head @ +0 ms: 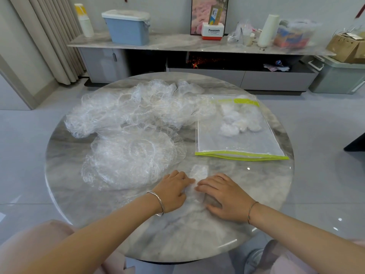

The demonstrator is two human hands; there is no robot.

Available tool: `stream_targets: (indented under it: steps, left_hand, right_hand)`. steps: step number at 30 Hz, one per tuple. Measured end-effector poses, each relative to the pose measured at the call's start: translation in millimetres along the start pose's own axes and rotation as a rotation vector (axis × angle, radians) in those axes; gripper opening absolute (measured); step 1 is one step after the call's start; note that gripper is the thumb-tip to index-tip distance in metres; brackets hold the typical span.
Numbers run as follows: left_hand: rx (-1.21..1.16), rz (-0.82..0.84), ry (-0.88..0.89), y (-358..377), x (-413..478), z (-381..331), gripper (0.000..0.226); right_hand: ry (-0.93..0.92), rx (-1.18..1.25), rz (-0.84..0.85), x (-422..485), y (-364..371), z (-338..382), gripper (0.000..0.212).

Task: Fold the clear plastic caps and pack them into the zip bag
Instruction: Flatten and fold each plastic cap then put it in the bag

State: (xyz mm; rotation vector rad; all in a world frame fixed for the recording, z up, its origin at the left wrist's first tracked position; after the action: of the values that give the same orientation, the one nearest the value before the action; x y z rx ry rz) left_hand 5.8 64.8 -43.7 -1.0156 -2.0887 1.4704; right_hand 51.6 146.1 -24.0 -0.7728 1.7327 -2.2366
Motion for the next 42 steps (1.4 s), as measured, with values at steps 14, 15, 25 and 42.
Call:
stream_targets:
  steps: [14,15,25,42]
  left_hand:
    - [-0.296,-0.252,-0.326,-12,12,35,0.031]
    - [-0.299,-0.267,-0.348,-13,12,36,0.028]
    - [-0.684,-0.187,-0.374,-25,22,29,0.027]
    - [-0.111,-0.245,-0.115,-35,124,-4,0.072]
  right_hand:
    - [0.896,0.619,-0.164,-6,16,-68,0.019]
    - [0.917,0.577,-0.165,-6,16,-72,0.02]
    - [1.036,1.06,-0.008,4,10,-56,0.017]
    - [1.173,1.175,-0.65,-51,-85,-153,0.011]
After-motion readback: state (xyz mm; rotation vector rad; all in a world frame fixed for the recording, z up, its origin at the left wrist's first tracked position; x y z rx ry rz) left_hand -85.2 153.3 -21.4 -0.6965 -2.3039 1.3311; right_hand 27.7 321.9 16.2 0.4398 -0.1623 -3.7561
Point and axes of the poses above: each hand's wrist, its own x-axis towards the middle knuckle, its own y-axis out of the palm, z = x × y, the point moved 10 cm from there along x, towards the middle knuckle, and after that the axes turned 6 degrees about -z, right-handed, at the moved point
